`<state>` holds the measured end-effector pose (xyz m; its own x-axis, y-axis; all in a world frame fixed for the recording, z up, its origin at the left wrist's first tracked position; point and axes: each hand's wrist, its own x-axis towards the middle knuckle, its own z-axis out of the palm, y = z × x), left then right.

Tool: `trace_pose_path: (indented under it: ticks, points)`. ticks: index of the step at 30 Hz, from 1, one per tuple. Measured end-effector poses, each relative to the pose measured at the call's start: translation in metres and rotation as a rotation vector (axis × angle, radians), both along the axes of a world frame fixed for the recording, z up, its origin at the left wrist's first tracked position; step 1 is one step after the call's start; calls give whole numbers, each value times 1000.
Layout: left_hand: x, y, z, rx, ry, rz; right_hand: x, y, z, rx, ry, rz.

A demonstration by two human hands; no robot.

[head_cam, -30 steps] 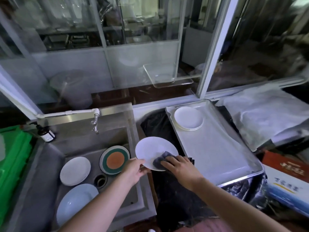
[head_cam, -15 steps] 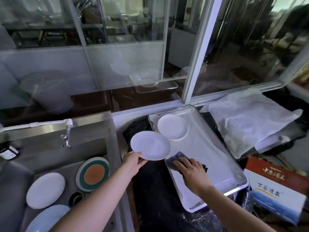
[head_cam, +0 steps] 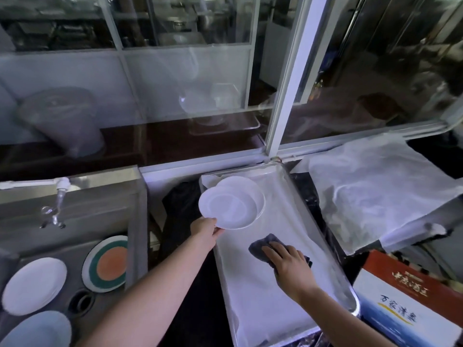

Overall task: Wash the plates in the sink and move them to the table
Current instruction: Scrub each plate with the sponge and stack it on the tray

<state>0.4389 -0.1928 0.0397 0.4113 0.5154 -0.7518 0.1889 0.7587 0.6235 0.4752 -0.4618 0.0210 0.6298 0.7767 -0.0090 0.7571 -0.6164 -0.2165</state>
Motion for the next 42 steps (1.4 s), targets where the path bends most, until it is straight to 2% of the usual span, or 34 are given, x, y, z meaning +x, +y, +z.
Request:
trace_pose_path:
  ticks: [13, 19, 25, 31, 39, 42]
  points:
    - [43, -20, -36, 52, 78, 106, 24, -6, -29, 137, 146, 32]
    - [38, -25, -35, -34, 49, 160, 25, -6, -41, 167, 188, 15]
    - [45, -22, -33, -54, 115, 166, 28, -8, -50, 144, 196, -13]
    - [54, -17, -39, 18, 143, 112, 28, -15, -51, 136, 223, -27]
    - [29, -19, -22, 113, 130, -254, 15, -7, -51, 112, 254, -23]
    - [2, -14, -19, 155, 152, -286, 5, 3, -47, 88, 240, -16]
